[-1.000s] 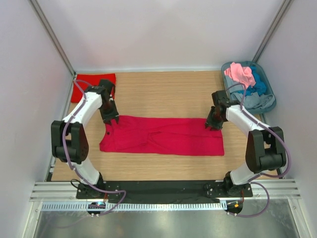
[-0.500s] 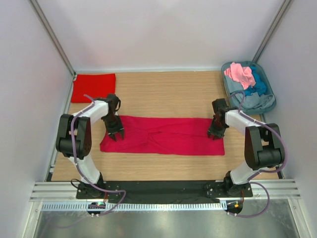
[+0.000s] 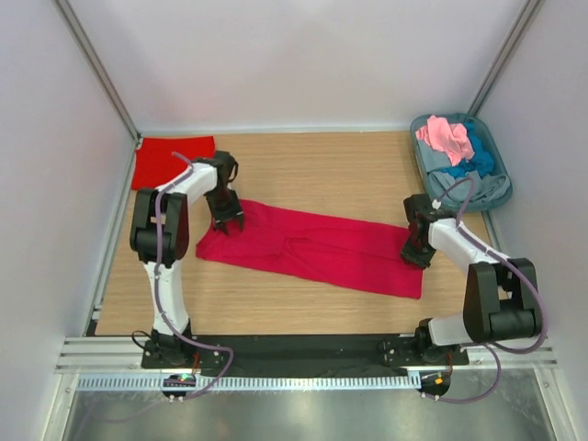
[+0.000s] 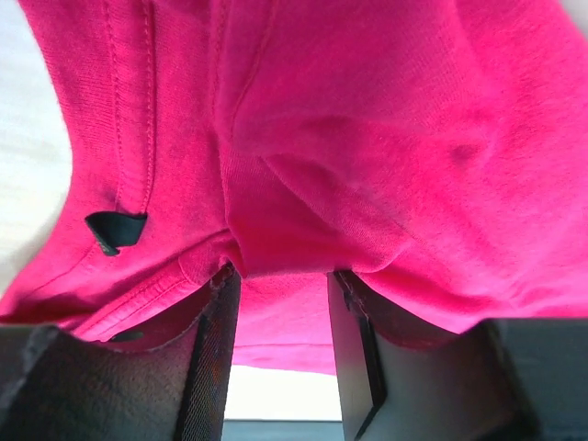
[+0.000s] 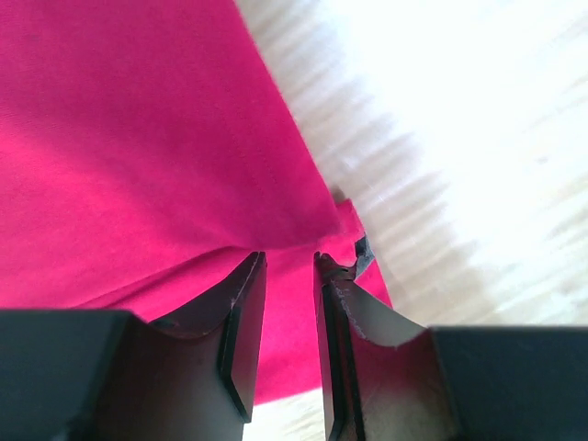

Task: Fold and stack the t-shirts
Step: Fold the tshirt

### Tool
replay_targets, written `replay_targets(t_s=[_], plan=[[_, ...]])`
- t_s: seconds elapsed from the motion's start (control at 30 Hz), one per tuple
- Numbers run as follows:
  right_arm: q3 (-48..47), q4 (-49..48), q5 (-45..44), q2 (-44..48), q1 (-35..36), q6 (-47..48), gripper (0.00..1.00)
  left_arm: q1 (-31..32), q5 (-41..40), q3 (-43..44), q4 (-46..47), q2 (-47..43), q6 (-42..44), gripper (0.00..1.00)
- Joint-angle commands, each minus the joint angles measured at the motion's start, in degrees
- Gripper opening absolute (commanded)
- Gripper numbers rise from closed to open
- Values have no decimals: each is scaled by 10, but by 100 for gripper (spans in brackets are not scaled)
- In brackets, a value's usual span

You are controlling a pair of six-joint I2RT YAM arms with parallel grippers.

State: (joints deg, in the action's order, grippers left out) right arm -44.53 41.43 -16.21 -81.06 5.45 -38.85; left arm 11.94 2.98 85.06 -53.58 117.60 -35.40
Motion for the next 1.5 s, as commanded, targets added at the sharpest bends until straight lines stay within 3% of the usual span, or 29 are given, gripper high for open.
replay_targets(t_s=[0.0,0.2,0.47,0.6,0.73,0.87,1.03,1.1,1.27,1.37,1.47], plan=[[-9,48,-35,52,-3,-62,34,14,16,92,56,67,-1,45],[-71,67,28,111,-2,-11,38,24,61,251,50,171,14,47],[-97,30,114,87,-2,97,39,25,153,493,63,271,3,51],[-114,78,86,42,-1,123,37,25,140,422,114,180,-15,53],[-107,117,58,30,-3,77,31,24,119,316,144,86,-19,56],[-58,119,72,53,-2,17,29,29,112,237,147,46,-18,56],[-12,88,77,48,-2,18,29,34,106,146,160,38,-27,55],[-16,72,142,55,5,40,29,36,104,137,168,48,-25,55],[-60,81,177,85,51,77,24,36,90,164,154,99,-8,55],[-55,67,239,66,69,49,15,36,71,190,136,130,-1,55],[-38,92,221,41,98,-6,10,36,53,205,129,151,3,55]])
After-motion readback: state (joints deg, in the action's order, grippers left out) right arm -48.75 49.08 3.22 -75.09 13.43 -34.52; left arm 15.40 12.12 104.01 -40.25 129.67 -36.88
